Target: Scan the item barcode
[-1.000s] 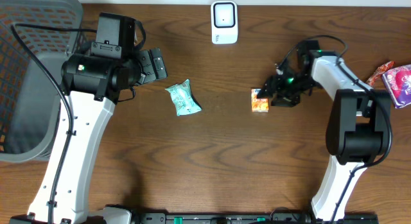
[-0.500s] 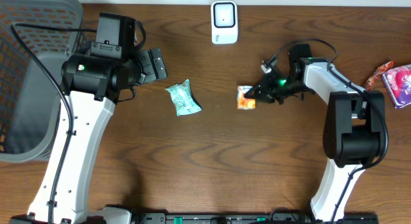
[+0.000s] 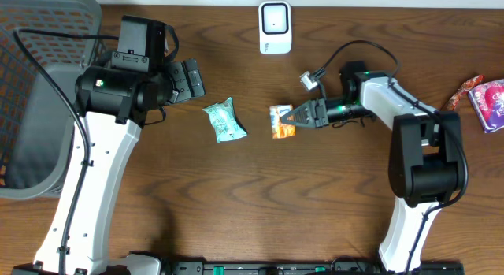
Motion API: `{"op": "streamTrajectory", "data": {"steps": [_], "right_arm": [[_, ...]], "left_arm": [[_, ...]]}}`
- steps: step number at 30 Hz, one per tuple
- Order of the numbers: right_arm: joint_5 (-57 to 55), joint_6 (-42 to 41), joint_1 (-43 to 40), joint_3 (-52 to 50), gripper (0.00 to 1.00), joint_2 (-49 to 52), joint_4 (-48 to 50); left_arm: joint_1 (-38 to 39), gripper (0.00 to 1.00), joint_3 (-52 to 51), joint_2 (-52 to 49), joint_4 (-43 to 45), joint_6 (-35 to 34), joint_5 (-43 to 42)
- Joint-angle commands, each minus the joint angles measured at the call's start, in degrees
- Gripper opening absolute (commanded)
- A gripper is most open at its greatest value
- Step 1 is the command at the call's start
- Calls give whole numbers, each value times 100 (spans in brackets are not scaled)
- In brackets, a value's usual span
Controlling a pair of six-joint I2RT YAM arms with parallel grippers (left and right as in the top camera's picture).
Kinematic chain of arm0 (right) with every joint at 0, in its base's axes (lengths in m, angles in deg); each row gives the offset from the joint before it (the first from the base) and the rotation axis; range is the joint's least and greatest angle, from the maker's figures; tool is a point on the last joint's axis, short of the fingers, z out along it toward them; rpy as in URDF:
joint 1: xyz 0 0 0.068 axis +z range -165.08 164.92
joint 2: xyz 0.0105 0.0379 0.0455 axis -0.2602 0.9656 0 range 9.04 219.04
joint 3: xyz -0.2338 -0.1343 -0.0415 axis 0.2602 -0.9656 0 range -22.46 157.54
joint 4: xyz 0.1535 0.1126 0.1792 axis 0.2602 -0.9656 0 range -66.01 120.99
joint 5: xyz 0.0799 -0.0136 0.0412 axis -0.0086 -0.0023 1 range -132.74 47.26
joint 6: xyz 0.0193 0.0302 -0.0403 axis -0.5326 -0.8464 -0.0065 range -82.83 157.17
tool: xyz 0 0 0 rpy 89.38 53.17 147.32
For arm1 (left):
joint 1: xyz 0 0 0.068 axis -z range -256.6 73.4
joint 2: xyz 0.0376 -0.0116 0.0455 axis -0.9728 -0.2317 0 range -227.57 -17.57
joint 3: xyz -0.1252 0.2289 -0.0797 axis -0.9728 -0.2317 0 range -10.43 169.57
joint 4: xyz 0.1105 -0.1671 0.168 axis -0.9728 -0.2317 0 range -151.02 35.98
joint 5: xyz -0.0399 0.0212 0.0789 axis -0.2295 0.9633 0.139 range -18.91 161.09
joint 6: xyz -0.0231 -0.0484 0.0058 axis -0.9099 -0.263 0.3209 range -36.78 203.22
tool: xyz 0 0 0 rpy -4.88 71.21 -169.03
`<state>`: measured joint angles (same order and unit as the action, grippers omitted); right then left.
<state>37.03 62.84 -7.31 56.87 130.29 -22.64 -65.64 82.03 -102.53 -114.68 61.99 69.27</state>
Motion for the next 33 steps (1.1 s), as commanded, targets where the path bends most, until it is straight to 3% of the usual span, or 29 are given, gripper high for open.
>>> {"op": "streamTrajectory", "data": {"steps": [1, 15, 24, 29, 33], "right_arm": [[310, 789, 184, -24, 1, 35, -31], [289, 837, 243, -24, 1, 35, 4], [-37, 1805, 664, -24, 1, 35, -365], [-621, 2721, 964, -24, 1, 35, -1075], [-763, 2817, 1001, -24, 1, 35, -1292]], "left_arm": [[-17, 98, 2, -26, -17, -31, -15], [-17, 98, 2, -26, -17, -31, -13], [-17, 98, 2, -26, -17, -31, -13], [-17, 98, 2, -26, -17, -31, -15], [-17, 98, 2, -26, -17, -31, -15]]}}
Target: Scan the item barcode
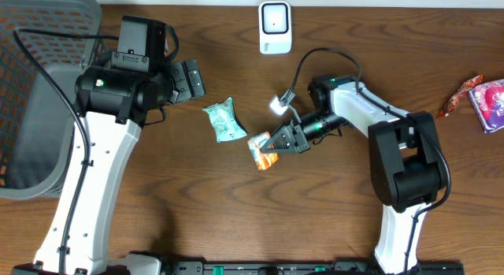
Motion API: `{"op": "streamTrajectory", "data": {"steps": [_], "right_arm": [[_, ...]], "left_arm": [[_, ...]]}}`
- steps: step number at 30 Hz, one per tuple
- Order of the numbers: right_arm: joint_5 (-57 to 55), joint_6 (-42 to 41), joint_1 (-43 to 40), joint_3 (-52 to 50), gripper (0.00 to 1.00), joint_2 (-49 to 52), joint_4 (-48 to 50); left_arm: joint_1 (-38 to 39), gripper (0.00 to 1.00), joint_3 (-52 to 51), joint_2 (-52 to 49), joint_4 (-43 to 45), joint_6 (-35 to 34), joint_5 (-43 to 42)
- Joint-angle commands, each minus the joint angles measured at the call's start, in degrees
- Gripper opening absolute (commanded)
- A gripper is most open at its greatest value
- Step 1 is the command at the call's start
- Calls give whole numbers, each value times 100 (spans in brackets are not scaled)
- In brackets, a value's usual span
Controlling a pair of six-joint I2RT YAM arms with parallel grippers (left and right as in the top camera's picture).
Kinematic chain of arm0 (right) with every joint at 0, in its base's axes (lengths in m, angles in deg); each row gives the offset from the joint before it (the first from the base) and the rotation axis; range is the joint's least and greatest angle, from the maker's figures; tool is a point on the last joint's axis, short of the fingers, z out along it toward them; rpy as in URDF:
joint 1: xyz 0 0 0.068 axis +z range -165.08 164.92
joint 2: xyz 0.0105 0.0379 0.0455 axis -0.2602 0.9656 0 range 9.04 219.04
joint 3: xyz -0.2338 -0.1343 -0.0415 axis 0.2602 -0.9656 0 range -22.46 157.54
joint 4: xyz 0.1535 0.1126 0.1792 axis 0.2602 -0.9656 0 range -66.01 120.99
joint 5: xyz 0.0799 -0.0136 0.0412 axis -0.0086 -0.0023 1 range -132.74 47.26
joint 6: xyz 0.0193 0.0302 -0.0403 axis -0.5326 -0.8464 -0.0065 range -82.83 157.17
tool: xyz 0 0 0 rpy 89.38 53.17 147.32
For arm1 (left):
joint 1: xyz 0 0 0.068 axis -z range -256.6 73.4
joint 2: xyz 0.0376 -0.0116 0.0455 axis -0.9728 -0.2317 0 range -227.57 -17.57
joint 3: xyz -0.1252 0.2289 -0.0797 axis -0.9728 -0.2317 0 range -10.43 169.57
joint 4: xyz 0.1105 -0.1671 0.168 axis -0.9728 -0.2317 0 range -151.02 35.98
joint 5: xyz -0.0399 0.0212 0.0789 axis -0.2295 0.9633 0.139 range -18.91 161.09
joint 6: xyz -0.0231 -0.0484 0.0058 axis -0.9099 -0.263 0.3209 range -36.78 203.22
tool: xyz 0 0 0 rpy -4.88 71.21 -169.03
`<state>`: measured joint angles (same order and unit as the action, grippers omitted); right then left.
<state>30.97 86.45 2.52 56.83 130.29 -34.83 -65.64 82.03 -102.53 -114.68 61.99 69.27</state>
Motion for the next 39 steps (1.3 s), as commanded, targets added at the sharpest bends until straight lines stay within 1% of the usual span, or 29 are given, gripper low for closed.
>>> {"op": "streamTrajectory", "data": {"steps": [1, 7, 10, 13, 16, 23, 24, 27, 30, 32, 33, 34, 35, 36, 39], "right_arm": [[-155, 457, 17, -20, 1, 35, -103], [-251, 459, 28, -20, 1, 35, -192], [-951, 463, 46, -20, 1, 35, -372], [-1263, 719, 76, -20, 1, 35, -603], [-1270, 848, 85, -20, 1, 35, -669], [-1080, 778, 26, -17, 1, 35, -612], [-1012, 577, 4, -13, 1, 35, -535], [-887, -400, -50, 118, 1, 35, -238], [-960, -927, -74, 479, 1, 35, -197], [-1237, -1244, -74, 813, 1, 35, -164], [-1478, -1574, -74, 1008, 1, 35, -87], [-1812, -2116, -74, 1191, 1, 35, 85], [-2319, -2916, -74, 1390, 1, 35, 352], [-2970, -3742, -68, 1604, 1, 35, 575], [-4850, -5101, -20, 2210, 1, 35, 857]], "left_arm": [[-17, 98, 2, -26, -17, -31, -13], [-17, 98, 2, -26, -17, -31, -15], [-17, 98, 2, -26, -17, -31, -13], [-17, 98, 2, -26, -17, -31, -13], [-17, 98, 2, -26, -17, -31, -13], [-17, 98, 2, -26, -17, -31, -13], [-17, 98, 2, -26, -17, -31, -15], [-17, 98, 2, -26, -17, -31, -13], [-17, 98, 2, -26, -17, -31, -13], [-17, 98, 2, -26, -17, -31, -13], [-17, 98, 2, -26, -17, -31, -13], [-17, 98, 2, -26, -17, -31, -13], [-17, 98, 2, -26, -17, -31, -13], [-17, 98, 2, -26, -17, -31, -13], [-17, 98, 2, -26, -17, -31, -13]]}}
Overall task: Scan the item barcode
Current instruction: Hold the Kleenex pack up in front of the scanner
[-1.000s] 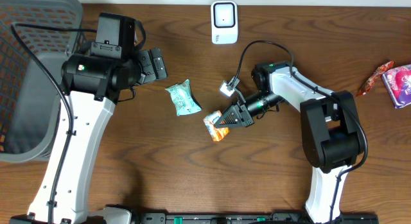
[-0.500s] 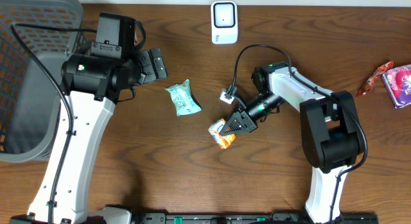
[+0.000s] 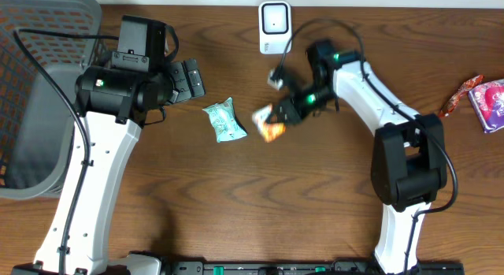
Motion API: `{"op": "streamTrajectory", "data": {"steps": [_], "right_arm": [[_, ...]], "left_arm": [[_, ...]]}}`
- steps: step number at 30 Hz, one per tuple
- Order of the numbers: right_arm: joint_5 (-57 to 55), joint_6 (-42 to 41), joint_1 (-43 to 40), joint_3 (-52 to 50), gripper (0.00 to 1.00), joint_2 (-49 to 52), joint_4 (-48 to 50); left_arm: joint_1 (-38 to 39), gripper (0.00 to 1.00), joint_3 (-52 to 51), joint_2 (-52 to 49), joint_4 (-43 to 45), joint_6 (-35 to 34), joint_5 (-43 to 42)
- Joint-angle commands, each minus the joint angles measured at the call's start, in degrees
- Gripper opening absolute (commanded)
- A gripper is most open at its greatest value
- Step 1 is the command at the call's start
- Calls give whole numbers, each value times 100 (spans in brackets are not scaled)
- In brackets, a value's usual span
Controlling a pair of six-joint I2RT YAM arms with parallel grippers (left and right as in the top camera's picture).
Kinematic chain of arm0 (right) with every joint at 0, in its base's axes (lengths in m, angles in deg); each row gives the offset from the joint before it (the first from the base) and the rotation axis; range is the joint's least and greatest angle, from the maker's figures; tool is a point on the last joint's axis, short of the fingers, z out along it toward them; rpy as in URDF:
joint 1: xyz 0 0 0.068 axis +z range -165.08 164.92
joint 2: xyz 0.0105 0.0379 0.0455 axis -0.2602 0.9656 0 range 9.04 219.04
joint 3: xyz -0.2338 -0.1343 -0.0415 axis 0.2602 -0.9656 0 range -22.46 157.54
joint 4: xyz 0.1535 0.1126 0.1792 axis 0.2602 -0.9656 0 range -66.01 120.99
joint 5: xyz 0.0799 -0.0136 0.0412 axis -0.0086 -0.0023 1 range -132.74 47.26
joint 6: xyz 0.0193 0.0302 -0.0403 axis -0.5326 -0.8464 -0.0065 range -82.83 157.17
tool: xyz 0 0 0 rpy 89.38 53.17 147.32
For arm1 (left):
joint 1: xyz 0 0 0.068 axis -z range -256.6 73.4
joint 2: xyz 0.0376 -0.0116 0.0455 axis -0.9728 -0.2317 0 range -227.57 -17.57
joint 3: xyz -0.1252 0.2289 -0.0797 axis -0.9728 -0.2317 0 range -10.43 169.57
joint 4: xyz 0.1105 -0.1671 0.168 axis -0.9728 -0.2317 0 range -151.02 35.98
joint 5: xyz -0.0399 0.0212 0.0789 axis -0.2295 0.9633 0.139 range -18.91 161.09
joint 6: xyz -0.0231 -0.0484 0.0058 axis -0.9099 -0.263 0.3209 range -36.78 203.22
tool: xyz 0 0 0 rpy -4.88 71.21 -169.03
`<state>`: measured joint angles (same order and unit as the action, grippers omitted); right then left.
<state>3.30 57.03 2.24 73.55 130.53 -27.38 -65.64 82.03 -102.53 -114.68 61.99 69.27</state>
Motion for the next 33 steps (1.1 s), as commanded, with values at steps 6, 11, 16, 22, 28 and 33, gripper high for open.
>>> {"op": "streamTrajectory", "data": {"steps": [6, 11, 16, 22, 28, 33], "right_arm": [[-5563, -3893, 114, 1497, 1, 11, 780], [-6039, -3904, 127, 1659, 1, 13, 1725], [-5556, -4131, 184, 1661, 1, 52, 2785], [-5329, -4365, 240, 1685, 1, 98, 3661], [-5320, -4404, 275, 1694, 1, 269, 3891], [-5445, -3917, 409, 1692, 1, 553, 4142]], "left_arm": [[-17, 98, 2, -26, -17, -31, -15], [-17, 98, 2, -26, -17, -31, -15], [-17, 98, 2, -26, -17, -31, -13], [-17, 98, 2, -26, -17, -31, -13], [-17, 98, 2, -26, -17, -31, -15], [-17, 98, 2, -26, -17, -31, -13]]}}
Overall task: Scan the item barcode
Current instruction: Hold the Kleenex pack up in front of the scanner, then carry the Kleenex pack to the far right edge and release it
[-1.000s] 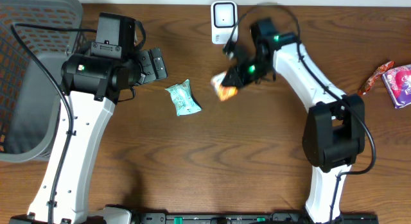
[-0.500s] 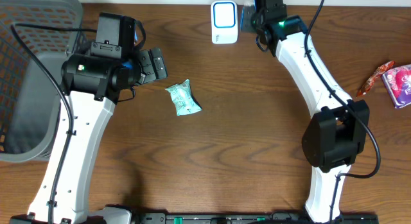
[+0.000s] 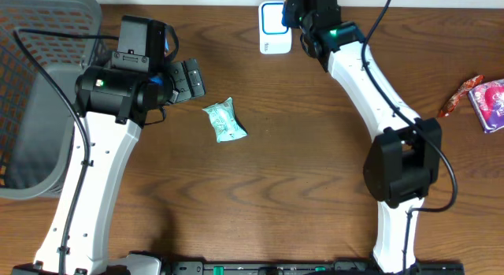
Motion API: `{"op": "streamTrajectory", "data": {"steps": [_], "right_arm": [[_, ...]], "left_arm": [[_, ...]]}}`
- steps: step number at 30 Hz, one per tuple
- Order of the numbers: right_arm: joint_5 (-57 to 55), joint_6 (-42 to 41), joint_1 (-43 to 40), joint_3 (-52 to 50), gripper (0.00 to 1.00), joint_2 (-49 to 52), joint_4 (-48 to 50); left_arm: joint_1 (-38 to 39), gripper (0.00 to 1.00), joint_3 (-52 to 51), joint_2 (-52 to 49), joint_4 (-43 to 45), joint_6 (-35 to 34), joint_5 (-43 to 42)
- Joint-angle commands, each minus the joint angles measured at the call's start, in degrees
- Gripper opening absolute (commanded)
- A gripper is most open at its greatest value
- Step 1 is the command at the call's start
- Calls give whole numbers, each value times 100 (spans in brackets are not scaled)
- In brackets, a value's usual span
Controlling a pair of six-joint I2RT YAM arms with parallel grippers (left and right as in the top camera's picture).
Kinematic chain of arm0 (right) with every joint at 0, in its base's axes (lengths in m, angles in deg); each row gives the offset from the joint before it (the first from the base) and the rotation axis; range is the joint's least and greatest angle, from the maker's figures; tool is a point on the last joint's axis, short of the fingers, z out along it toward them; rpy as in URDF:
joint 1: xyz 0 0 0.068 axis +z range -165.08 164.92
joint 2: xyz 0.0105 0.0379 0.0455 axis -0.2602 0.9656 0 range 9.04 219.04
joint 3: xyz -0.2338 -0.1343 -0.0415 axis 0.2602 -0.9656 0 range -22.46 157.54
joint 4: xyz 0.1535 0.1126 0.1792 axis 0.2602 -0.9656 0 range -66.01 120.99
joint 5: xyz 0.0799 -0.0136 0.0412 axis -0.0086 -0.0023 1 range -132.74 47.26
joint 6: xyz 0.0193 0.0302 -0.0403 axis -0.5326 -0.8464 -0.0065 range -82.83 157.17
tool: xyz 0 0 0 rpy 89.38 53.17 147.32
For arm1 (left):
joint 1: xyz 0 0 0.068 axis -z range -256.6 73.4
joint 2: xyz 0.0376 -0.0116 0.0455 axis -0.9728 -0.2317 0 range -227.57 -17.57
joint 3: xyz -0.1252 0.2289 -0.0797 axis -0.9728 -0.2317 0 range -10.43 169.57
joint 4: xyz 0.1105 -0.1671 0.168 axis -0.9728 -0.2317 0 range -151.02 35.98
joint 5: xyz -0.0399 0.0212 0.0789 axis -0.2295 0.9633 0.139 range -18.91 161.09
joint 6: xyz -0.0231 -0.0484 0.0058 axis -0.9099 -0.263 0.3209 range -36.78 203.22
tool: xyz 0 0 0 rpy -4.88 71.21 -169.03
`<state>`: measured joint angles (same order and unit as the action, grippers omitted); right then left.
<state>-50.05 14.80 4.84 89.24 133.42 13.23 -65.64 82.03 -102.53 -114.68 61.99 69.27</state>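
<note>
The white barcode scanner (image 3: 272, 31) stands at the table's far edge, in the middle. My right gripper (image 3: 294, 19) hangs right over the scanner's right side, its fingers hidden under the wrist. The orange packet does not show anywhere; it may be under that wrist. A green packet (image 3: 224, 120) lies on the wood left of centre. My left gripper (image 3: 195, 76) hovers up and left of the green packet, open and holding nothing.
A grey mesh basket (image 3: 31, 109) fills the left edge of the table. Red and pink snack packets (image 3: 482, 95) lie at the far right edge. The right arm's cable loops above the scanner.
My right gripper, then below the scanner with the orange packet in it, is now at the scanner itself. The packet has gone out of sight. The left arm has not moved.
My right gripper was shut on the orange packet right of the green one. Then it held the packet nearer the table's middle, then higher, just below the scanner. Now it is over the scanner, and the left arm has stayed still throughout.
</note>
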Motion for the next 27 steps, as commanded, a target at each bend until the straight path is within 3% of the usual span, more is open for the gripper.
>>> {"op": "streamTrajectory", "data": {"steps": [1, 7, 12, 19, 22, 27], "right_arm": [[-321, 385, 188, 122, 1, 334, 146], [-1353, 1602, 450, 122, 2, 713, 302], [-1722, 1974, 494, 122, 1, 776, 219], [-1864, 1665, 372, 127, 1, 739, 39], [-2188, 1049, 177, 203, 9, 625, -299], [-2282, 498, -516, 267, 1, 299, -1235]], "left_arm": [[-17, 98, 2, -26, -17, -31, -13], [-17, 98, 2, -26, -17, -31, -13], [-17, 98, 2, -26, -17, -31, -13], [-17, 98, 2, -26, -17, -33, -13], [-17, 98, 2, -26, -20, -31, -13], [-17, 98, 2, -26, -17, -31, -13]]}}
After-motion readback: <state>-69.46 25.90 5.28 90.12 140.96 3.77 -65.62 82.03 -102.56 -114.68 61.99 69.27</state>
